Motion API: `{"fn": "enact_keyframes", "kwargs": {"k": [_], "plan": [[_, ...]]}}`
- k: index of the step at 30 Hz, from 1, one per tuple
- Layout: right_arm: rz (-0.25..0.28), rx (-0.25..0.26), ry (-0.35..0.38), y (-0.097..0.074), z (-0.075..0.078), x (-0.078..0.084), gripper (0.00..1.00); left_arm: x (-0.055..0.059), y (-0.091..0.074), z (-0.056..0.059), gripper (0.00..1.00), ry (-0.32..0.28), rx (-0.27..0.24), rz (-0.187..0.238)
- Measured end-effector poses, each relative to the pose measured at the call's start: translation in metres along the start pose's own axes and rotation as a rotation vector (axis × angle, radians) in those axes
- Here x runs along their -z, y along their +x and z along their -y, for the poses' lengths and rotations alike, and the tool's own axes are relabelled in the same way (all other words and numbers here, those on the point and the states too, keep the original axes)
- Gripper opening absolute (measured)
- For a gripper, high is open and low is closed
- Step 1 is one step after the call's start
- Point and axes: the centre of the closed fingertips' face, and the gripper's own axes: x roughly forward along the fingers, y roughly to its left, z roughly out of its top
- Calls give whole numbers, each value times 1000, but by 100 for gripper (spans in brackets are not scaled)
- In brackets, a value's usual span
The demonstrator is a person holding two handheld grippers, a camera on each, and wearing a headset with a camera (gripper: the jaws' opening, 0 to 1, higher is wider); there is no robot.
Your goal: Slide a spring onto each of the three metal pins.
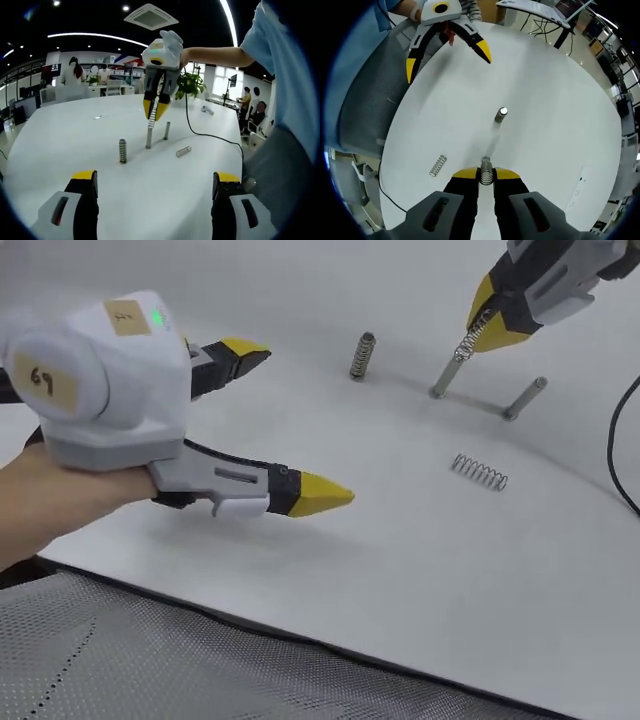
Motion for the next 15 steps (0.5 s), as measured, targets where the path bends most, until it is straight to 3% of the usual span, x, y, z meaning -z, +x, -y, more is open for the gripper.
{"fn": "enact_keyframes", "kwargs": {"k": [15], "plan": [[-10,4,-20,2,4,-1,8,1,0,-2,91,-5,0,-3]]}}
